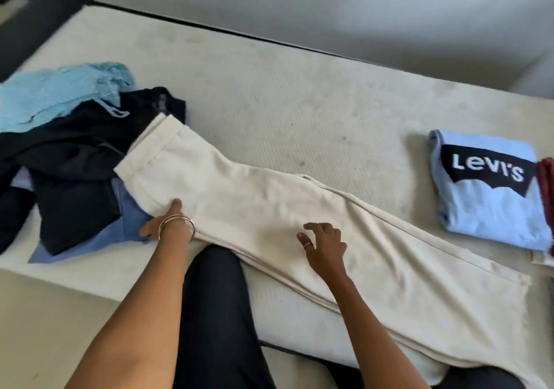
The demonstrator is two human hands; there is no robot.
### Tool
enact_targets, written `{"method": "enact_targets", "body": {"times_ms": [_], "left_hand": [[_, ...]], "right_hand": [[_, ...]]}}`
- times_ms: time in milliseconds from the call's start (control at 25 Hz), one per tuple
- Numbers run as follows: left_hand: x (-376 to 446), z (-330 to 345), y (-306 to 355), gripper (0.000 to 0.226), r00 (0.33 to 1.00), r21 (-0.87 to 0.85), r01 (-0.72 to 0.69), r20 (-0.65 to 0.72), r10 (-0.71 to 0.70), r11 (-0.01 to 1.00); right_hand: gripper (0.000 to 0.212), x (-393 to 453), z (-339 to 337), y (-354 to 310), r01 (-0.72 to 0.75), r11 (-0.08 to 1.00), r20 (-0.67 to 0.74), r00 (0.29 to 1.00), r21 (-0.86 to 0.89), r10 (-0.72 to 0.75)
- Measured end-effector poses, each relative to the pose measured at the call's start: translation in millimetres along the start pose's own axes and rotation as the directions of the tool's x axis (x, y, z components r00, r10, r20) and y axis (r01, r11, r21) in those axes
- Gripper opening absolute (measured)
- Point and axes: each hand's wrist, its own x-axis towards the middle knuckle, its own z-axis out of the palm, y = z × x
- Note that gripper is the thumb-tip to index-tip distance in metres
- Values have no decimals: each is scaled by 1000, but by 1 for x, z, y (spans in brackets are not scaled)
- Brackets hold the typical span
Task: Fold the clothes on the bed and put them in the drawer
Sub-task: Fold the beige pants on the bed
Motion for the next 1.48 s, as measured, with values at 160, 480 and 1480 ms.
{"method": "enact_targets", "body": {"times_ms": [160, 480, 1480], "left_hand": [[21, -5, -2, 75, 919, -117, 128, 388, -73, 985], [-50, -15, 20, 28, 739, -366, 53, 640, 210, 929], [-178, 56, -211, 46, 96, 167, -848, 982, 164, -504]], "right_hand": [[59, 9, 36, -24, 191, 982, 71, 979, -1, -190], [40, 4, 21, -25, 77, 924, 352, 910, 374, -218], [26, -122, -159, 219, 109, -74, 23, 408, 991, 913]]}}
